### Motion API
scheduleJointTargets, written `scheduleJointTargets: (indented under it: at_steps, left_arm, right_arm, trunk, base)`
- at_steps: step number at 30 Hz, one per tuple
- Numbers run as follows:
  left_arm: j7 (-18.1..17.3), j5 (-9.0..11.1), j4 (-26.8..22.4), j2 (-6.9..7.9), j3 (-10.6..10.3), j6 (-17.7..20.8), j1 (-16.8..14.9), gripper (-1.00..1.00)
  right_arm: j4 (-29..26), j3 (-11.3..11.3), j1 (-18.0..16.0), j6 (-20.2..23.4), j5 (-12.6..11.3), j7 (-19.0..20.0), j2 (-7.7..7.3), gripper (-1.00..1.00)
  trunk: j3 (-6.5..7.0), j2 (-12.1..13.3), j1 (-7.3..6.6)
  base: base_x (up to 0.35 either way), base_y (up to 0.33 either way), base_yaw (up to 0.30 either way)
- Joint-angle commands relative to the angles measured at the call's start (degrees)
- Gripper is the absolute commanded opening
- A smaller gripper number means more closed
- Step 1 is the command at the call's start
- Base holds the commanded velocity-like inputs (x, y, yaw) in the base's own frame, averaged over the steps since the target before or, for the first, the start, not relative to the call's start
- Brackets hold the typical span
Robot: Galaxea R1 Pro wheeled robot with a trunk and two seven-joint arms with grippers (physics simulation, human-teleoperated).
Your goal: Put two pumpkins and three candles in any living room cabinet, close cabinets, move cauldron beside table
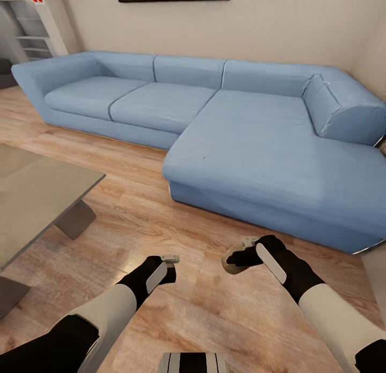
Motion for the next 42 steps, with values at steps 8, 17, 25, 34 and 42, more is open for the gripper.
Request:
scheduleJointTargets:
  at_steps: [8, 17, 25, 34, 42]
  left_arm:
    - [0.5, 0.7, -0.2, 0.03, -0.4, 0.1, 0.0, -1.00]
    - [0.5, 0.7, -0.2, 0.03, -0.5, 0.1, 0.0, -1.00]
    - [0.5, 0.7, -0.2, 0.03, -0.4, 0.1, 0.0, -1.00]
    - [0.4, 0.7, -0.1, 0.08, -0.4, 0.3, 0.0, -1.00]
    - [0.4, 0.7, -0.1, 0.04, -0.5, 0.3, 0.0, -1.00]
  right_arm:
    - [0.0, 0.2, 0.0, 0.0, -0.5, -0.4, -0.07, -1.00]
    - [1.1, 0.1, 0.0, -0.1, -0.5, -0.4, -0.12, -1.00]
    - [1.8, 0.0, 0.0, -0.1, -0.6, -0.4, -0.11, -1.00]
    - [2.5, 0.1, 0.0, -0.3, -0.6, -0.3, -0.14, -1.00]
    - [3.6, -0.1, -0.1, -0.4, -0.6, -0.4, -0.16, -1.00]
  trunk:
    - [2.42, 0.1, -0.21]
    - [5.19, 0.2, -0.44]
    - [7.17, 0.3, -0.60]
    - [7.29, 0.3, -0.60]
    - [7.78, 0.3, -0.60]
  base:
    - [0.000, 0.000, 0.071]
    - [0.000, 0.000, 0.071]
    - [0.000, 0.000, 0.066]
    - [-0.026, -0.002, 0.011]
    - [-0.268, -0.003, 0.050]
